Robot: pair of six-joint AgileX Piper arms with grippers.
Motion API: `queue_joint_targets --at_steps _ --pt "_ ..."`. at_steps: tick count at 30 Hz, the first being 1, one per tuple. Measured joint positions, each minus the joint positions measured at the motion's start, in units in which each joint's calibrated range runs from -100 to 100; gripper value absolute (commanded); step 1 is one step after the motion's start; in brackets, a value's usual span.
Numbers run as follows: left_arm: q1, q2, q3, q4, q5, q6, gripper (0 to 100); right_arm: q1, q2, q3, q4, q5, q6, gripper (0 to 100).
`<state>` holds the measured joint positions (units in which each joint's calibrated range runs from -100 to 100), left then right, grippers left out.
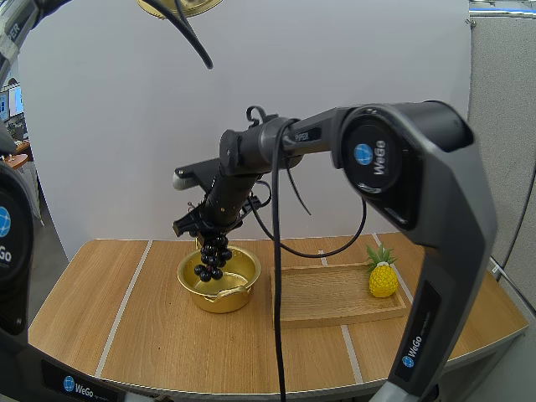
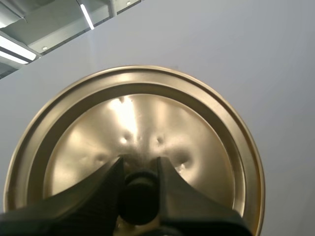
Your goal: Open the pot, put the grape inside, and close it
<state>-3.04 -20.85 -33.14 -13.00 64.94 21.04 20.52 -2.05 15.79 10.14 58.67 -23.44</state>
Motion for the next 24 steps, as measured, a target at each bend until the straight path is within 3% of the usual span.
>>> queue_joint_targets --at_steps 10,24 --pt "0.0 0.0 0.0 0.0 0.0 0.0 0 0.0 12.9 -1.2 -3.1 -7.0 0.0 0" --pt "0.0 0.0 0.0 0.0 0.0 0.0 0 0.0 17.0 0.1 -3.4 -3.9 0.0 0"
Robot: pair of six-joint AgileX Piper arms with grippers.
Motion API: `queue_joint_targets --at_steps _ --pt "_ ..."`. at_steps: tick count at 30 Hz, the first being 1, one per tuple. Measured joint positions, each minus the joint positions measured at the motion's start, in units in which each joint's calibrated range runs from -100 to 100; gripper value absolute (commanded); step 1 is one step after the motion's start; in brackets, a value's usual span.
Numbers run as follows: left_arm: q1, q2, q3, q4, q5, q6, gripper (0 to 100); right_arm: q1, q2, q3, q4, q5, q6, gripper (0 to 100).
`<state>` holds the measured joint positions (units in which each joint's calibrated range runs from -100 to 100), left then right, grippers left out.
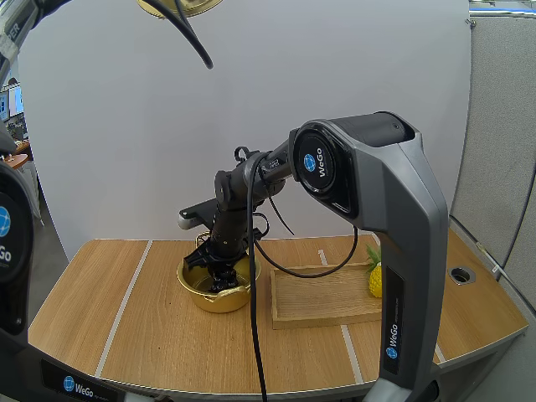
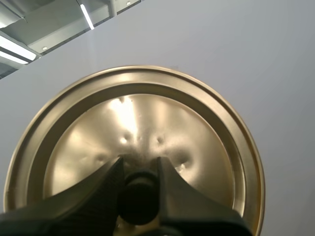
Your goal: Open the pot, put the grape inside, and close it
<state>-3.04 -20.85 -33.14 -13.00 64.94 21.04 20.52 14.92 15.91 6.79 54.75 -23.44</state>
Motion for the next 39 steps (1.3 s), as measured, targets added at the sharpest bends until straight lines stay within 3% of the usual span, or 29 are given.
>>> queue_joint_targets --at_steps 9,10,12,15,16,27,39 --pt "0.0 0.0 0.0 0.0 0.0 0.0 0 0.0 1.1 0.2 0.1 0.2 0.0 0" --pt "0.0 0.0 0.0 0.0 0.0 0.0 0 0.0 0.9 0.2 0.1 0.3 0.0 9" --pt "0.0 0.0 0.0 0.0 0.0 0.0 0 0.0 0.5 0.2 0.5 0.9 0.0 35" --pt "0.0 0.0 0.0 0.0 0.0 0.0 0 0.0 -0.9 0.2 1.0 1.8 -0.1 95" --pt "0.0 0.0 0.0 0.0 0.0 0.0 0 0.0 -1.4 0.2 1.2 2.1 -0.1 100" --pt "0.0 0.0 0.0 0.0 0.0 0.0 0 0.0 -9.1 0.8 3.6 6.2 -0.1 100" --pt "0.0 0.0 0.0 0.0 0.0 0.0 0 0.0 -30.1 0.8 5.3 12.0 -0.1 100"
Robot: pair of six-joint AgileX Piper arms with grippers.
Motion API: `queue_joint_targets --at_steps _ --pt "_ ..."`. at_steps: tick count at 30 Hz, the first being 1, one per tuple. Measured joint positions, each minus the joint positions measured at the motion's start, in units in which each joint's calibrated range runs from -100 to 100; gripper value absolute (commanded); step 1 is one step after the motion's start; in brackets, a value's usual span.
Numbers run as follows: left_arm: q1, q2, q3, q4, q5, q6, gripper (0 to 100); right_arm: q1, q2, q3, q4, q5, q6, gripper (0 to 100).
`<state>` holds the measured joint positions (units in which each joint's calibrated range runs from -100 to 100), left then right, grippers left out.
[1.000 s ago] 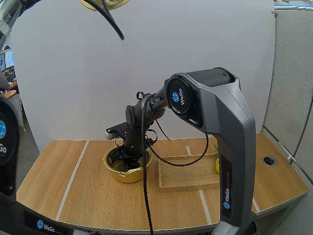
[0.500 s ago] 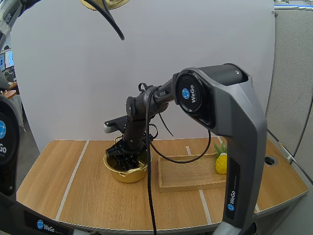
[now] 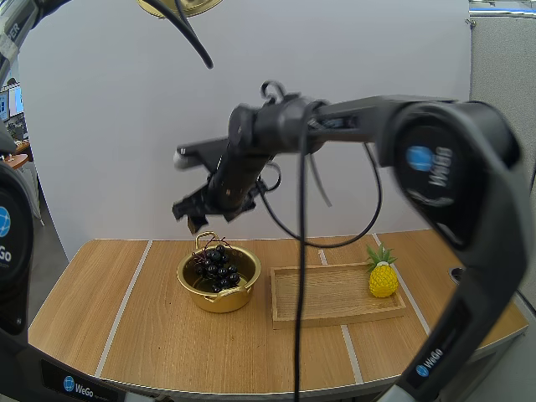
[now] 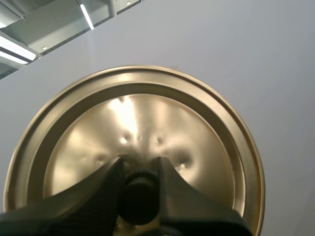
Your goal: Open the pot, put the grape inside, and close it
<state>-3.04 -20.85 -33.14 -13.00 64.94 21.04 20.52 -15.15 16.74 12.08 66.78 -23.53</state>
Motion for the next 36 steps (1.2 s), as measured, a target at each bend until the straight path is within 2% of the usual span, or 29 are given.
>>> queue_joint_targets --at_steps 8,29,33,36 --pt "0.0 0.0 0.0 0.0 0.0 0.0 0 0.0 -14.9 0.1 2.1 8.7 0.1 100" --pt "0.0 -0.1 -0.1 0.0 -0.2 0.0 0 0.0 -50.3 0.3 2.4 32.2 2.5 100" --pt "0.0 -0.1 -0.1 0.0 -0.2 0.0 0 0.0 -57.9 2.9 1.8 32.7 3.0 100" --pt "0.0 -0.1 -0.1 0.0 -0.2 0.0 0 0.0 -63.2 8.1 0.6 33.2 3.3 100"
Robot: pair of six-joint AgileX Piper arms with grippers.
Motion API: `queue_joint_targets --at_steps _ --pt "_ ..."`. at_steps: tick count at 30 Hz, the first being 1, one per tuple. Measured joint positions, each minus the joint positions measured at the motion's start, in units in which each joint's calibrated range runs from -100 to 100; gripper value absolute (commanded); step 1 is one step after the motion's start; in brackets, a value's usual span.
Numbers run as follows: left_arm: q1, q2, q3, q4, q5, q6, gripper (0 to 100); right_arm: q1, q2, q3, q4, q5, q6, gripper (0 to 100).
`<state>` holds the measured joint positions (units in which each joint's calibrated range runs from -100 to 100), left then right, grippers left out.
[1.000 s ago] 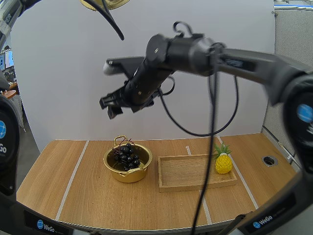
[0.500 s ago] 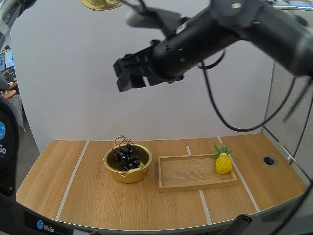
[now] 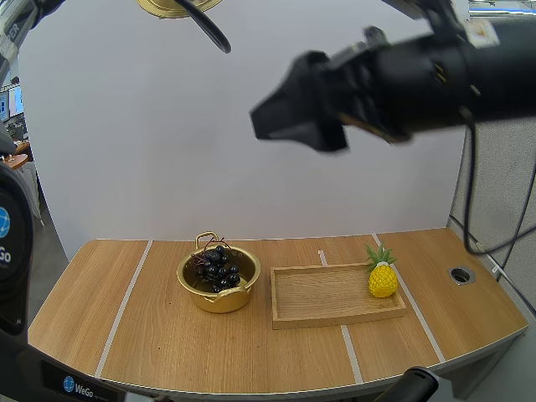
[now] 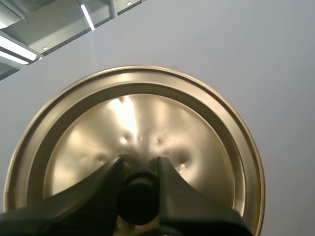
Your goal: Open the pot, put the grape inside, and close it
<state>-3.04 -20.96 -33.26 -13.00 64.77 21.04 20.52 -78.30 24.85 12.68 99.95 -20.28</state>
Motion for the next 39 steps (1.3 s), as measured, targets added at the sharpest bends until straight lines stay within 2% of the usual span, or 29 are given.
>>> queue_joint_targets --at_steps 11,15,16,17,20,21,39 --pt "0.0 0.0 0.0 0.0 0.0 0.0 0 -0.6 -11.8 21.4 -2.3 0.0 0.3 100" --pt "0.0 0.0 0.0 0.0 0.0 0.0 0 -1.1 -13.8 26.7 -3.3 -3.8 1.1 100" --pt "0.0 0.0 0.0 0.0 0.0 0.0 0 -1.2 -13.9 27.3 -3.6 -4.4 1.2 93" --pt "0.0 0.0 0.0 0.0 0.0 0.0 0 -1.4 -14.0 27.9 -4.0 -5.1 1.5 78" --pt "0.0 0.0 0.0 0.0 0.0 0.0 0 -1.7 -14.0 28.9 -4.3 -7.2 1.7 9" --pt "0.0 0.0 0.0 0.0 0.0 0.0 0 -1.9 -14.0 28.9 -4.3 -7.5 1.8 0" --pt "0.0 0.0 0.0 0.0 0.0 0.0 0 -2.5 -14.0 28.9 -5.8 -9.8 2.2 0"
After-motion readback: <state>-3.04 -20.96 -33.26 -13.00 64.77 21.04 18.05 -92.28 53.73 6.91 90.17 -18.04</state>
